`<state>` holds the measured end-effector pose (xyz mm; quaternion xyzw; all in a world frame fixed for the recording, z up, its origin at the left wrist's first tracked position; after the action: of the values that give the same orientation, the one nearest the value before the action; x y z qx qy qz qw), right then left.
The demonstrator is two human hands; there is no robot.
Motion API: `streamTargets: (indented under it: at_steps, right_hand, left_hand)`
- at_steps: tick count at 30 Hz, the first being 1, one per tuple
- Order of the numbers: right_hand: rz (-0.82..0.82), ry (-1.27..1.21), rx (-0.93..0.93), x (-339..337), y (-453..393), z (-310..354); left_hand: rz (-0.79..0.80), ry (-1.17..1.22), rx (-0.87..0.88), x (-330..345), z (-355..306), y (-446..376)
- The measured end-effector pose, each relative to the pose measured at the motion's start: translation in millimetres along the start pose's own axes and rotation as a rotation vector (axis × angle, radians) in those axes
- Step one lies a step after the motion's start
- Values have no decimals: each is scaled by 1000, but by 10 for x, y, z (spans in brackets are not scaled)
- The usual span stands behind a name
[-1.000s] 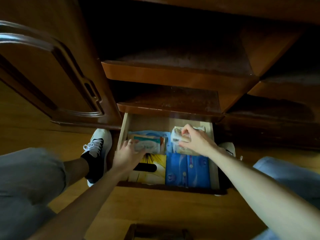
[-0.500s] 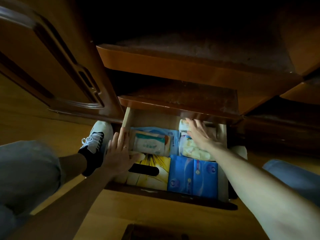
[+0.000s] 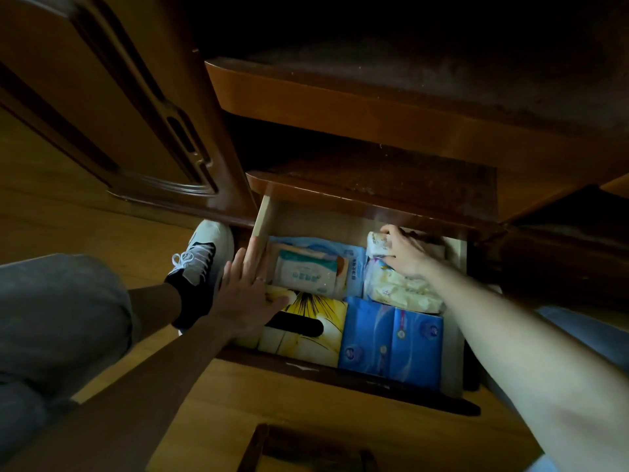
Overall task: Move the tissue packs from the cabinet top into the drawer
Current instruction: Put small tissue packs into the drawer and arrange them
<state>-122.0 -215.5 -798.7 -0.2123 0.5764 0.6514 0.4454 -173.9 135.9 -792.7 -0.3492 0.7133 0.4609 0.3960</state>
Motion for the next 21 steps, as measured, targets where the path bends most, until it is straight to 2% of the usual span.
streamTargets:
  at_steps: [4, 6, 13, 18, 21]
  right_hand:
    - [43, 237, 39, -47, 42, -47]
    - [33, 240, 57, -43, 63, -54]
    - [-163, 315, 2, 44, -43, 254]
    - [-211, 482, 150, 141, -211, 518]
    - [-201, 471, 250, 180, -201, 424]
  left_hand:
    - [10, 22, 21, -28, -14, 6]
    - [9, -2, 26, -29, -20, 19]
    - [35, -42, 20, -92, -68, 29]
    - [43, -125, -18, -130, -118, 41]
    - [27, -152, -10, -149, -122, 52]
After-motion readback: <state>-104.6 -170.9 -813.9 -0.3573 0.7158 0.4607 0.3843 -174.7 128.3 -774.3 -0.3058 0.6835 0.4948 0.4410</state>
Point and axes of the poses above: each hand's wrist, its own y-axis away from the middle knuckle, its own x-axis out of the palm, z = x × y, the point moved 1 cm from there along -y, towards the middle knuckle, and after that the axes turned 2 degrees about y, right-handed, at the moved point
